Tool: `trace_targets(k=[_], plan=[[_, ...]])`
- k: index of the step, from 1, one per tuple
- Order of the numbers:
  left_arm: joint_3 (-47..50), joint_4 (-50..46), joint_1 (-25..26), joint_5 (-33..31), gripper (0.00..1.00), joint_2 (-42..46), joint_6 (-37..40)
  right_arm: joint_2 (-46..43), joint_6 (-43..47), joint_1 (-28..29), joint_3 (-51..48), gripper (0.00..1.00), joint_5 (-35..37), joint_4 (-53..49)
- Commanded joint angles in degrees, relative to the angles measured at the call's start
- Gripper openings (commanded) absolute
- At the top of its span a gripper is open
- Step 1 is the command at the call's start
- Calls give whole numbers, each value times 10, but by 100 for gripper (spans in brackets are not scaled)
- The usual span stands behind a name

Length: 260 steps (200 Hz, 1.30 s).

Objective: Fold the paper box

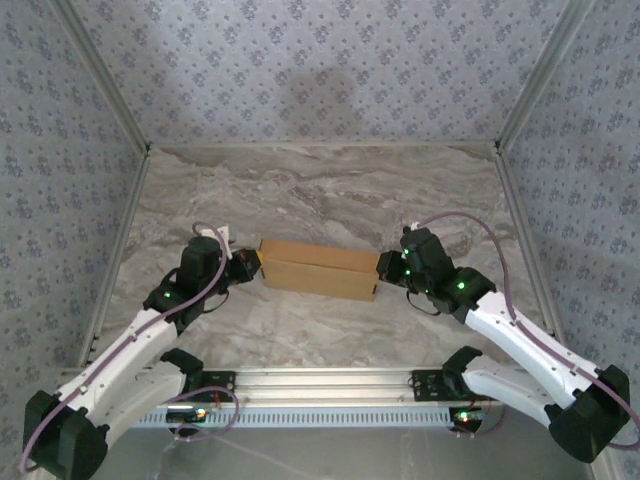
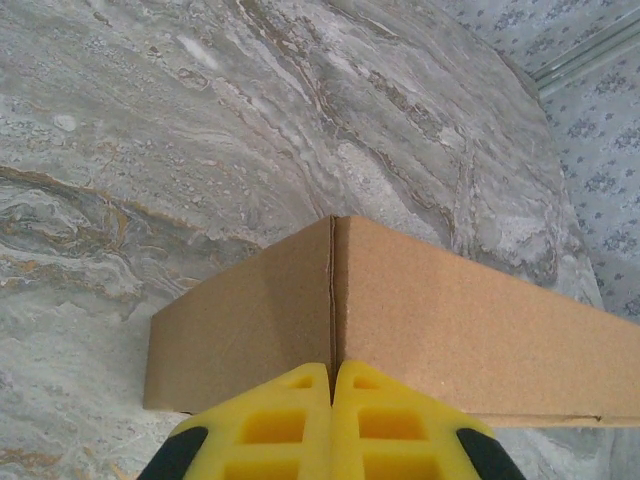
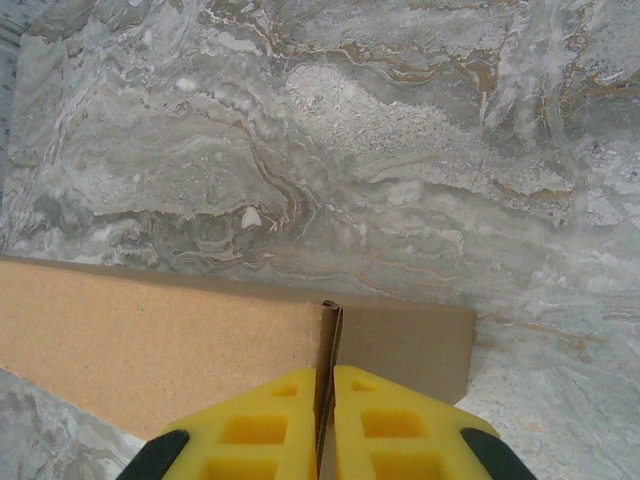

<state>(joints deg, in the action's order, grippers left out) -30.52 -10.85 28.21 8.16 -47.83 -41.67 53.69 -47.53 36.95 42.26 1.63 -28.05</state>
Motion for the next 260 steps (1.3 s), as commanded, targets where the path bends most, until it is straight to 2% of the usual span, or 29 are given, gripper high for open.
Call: trace_targets(k=[1,66,102,129,146,190,245,260], plan=[[41,-135,11,9,3,-24,4,37,4,3,-47,12,-18,-144],[14,-64,24,-13,8,52,36,11,66,-10,12,13,-27,-66],[32,-60,66,-37,7,91,32,4,84,-6,11,13,-40,-35],[73,-71,140,-109,8,150,19,-54,68,27,-38,13,-20,-38],[93,-88,167,-144,9,193,10,-110,55,46,-73,13,1,-35],[141,-102,180,-159,8,286,-21,-209,58,95,-113,13,25,-41],[153,-148,202,-177,8,281,-47,-202,18,147,-124,11,74,-138],[162,-151,202,-186,12,276,-58,-194,13,146,-127,12,84,-148]])
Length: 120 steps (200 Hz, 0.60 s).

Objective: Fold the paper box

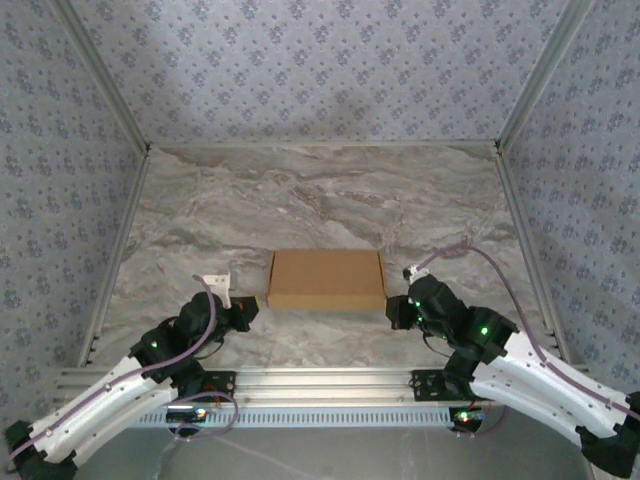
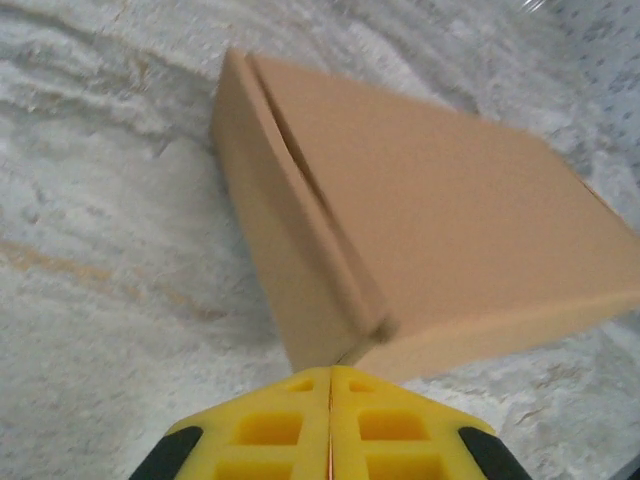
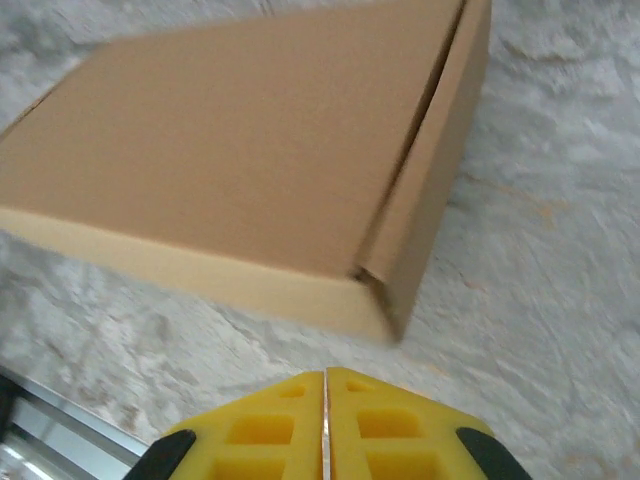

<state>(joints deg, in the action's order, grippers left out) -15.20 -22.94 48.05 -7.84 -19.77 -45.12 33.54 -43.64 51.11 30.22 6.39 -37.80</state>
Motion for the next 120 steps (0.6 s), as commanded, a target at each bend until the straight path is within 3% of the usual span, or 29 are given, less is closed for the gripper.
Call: trace_targets(k=[1,21,52,59,65,69,73,76,79,82,120], plan=[[9,-31,3,-27,13,-5,-24,9,-26,5,-7,12,35,-52],[25,1,3,-21,20,-21,-30,23,-20,-2,-1,18,38,-49],[-23,-9,3,-12,46,-52,28,40,11,-26,42,46,39,-70],[-44,-20,4,-22,55,-59,48,43,29,-35,55,53,32,-70],[-63,-26,3,-32,69,-69,66,48,45,-44,68,61,24,-69],[-76,-29,3,-39,89,-77,78,53,56,-52,80,67,18,-66],[-92,-30,3,-45,98,-85,93,58,67,-60,90,75,11,-64],[-104,-32,3,-51,99,-97,98,62,71,-66,100,82,7,-62],[-116,-34,3,-58,99,-105,106,67,87,-71,109,96,2,-60],[-129,-37,2,-68,99,-117,110,72,100,-75,117,100,-2,-57],[-307,-87,-23,-174,100,-297,162,159,199,-160,247,100,-32,-52]])
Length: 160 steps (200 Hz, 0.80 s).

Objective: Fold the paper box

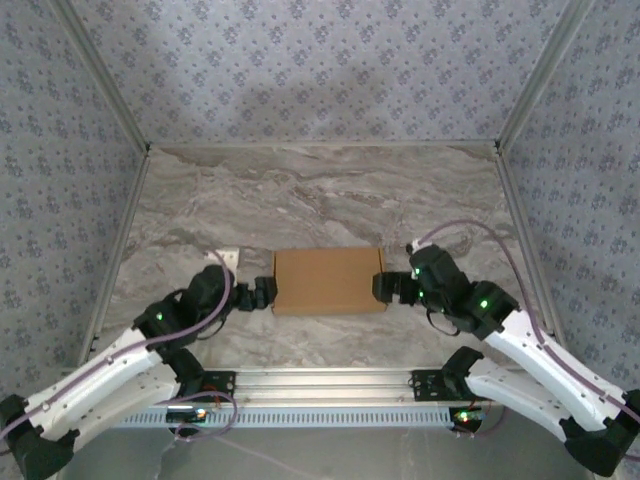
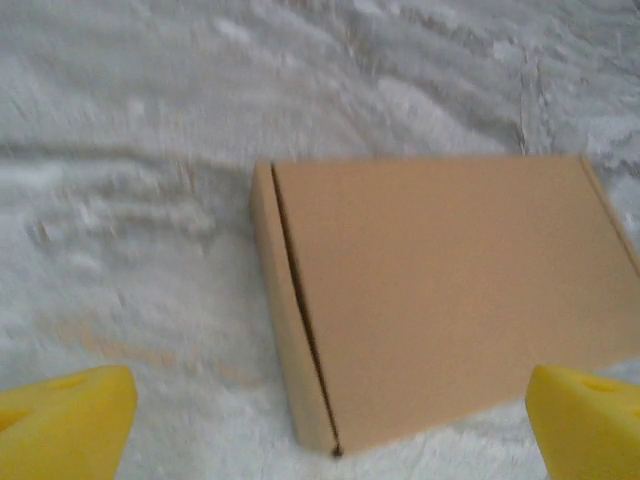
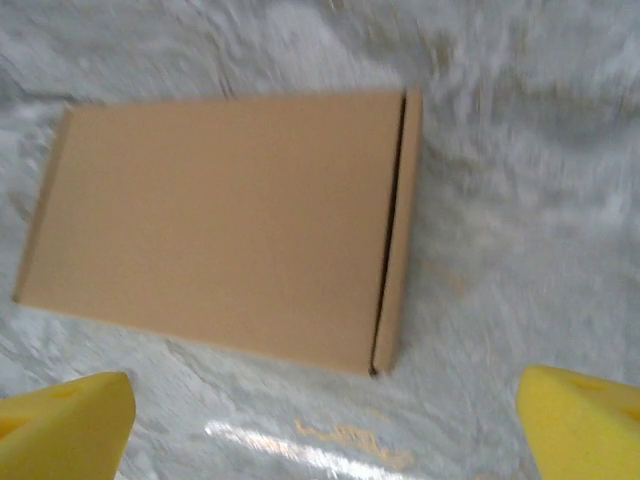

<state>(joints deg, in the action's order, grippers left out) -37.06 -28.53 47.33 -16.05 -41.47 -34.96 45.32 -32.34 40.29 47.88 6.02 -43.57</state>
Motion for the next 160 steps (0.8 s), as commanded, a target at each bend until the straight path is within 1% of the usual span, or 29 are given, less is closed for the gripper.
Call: trace_targets(k=[1,12,14,21,31,34,44,49,53,59,77,88,97,106,120,124,128,136,152,156,160], plan=[[-92,-31,-17,-97,100,-84,60,43,88,-55,73,100,-28,6],[-120,-26,-20,-162,100,-121,79,59,107,-79,90,100,-24,24],[-122,-20,-22,-166,99,-125,89,62,111,-84,91,100,-22,30],[-121,11,-27,-211,99,-138,128,69,118,-99,92,100,5,49],[-117,53,-54,-229,100,-150,172,73,137,-120,80,100,32,83],[-116,65,-65,-223,100,-152,185,72,145,-125,75,100,34,87],[-107,98,-119,-184,100,-157,220,67,184,-146,43,100,42,159],[-96,113,-150,-171,100,-156,228,63,197,-157,24,100,50,197],[-83,126,-177,-145,100,-155,232,57,209,-167,3,100,54,226],[-60,156,-212,-123,100,-152,244,48,229,-182,-23,100,52,267],[33,294,-301,-46,99,-143,297,26,279,-228,-113,100,31,411],[90,377,-343,-24,100,-146,308,27,325,-259,-175,100,4,510],[133,441,-373,-19,100,-157,300,39,330,-282,-221,100,-4,574],[163,482,-396,-12,99,-178,301,60,333,-304,-253,100,-7,628],[183,520,-422,-10,100,-226,301,103,331,-334,-284,100,8,669],[168,488,-429,-4,100,-234,299,114,328,-343,-293,100,15,680],[158,480,-436,16,100,-240,310,130,323,-352,-299,100,19,694],[166,526,-438,26,99,-256,320,159,306,-373,-321,100,22,741],[184,617,-454,34,100,-277,315,217,279,-411,-357,100,9,864],[193,667,-460,43,99,-288,314,228,264,-421,-360,100,7,888],[203,711,-467,53,99,-301,311,240,260,-430,-362,100,-13,906]])
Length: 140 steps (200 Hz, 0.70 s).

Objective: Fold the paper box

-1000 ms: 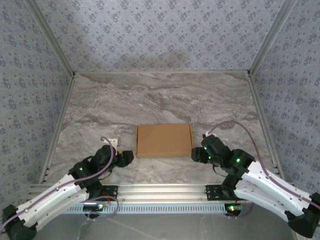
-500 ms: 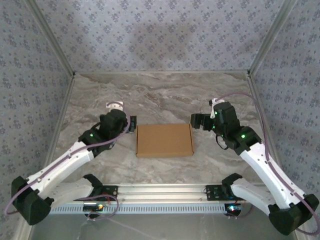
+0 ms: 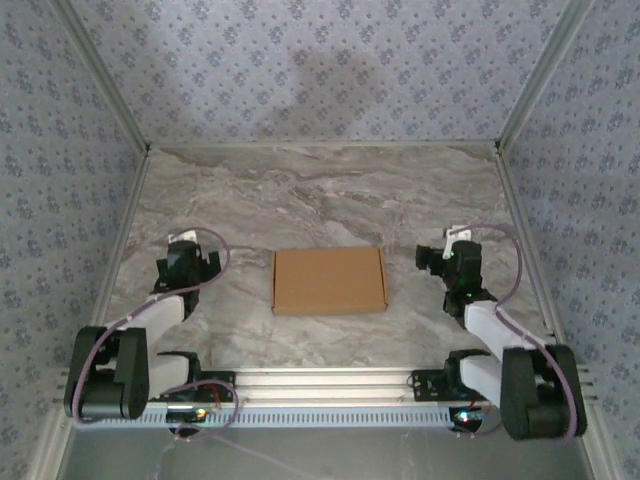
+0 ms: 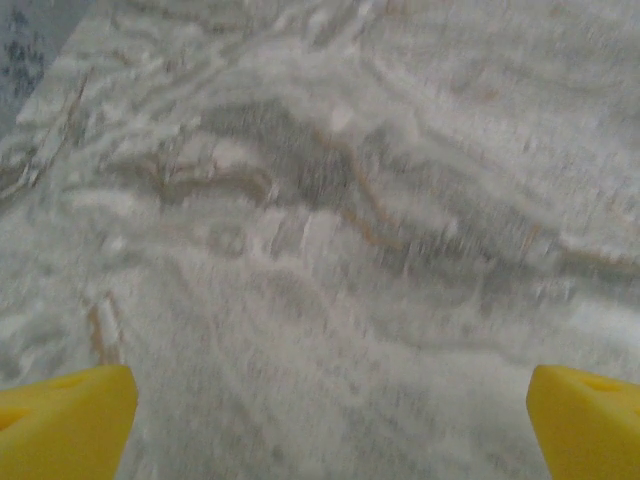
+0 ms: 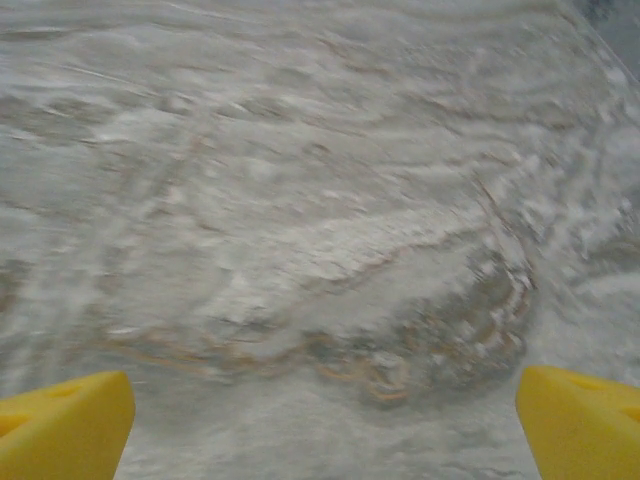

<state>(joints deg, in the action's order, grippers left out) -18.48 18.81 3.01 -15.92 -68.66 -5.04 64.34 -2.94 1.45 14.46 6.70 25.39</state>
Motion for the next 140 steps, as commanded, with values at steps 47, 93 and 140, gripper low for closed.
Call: trace_targets(k=[47,93,140], plan=[[29,420,-39,116,99,-196,29,190,19,-67,-31,100,-104,378],[-53,280,-40,126,100,-195,33,233,44,-32,82,100,-60,210],[-54,279,-40,127,100,-194,32,231,47,-30,78,100,-54,216]])
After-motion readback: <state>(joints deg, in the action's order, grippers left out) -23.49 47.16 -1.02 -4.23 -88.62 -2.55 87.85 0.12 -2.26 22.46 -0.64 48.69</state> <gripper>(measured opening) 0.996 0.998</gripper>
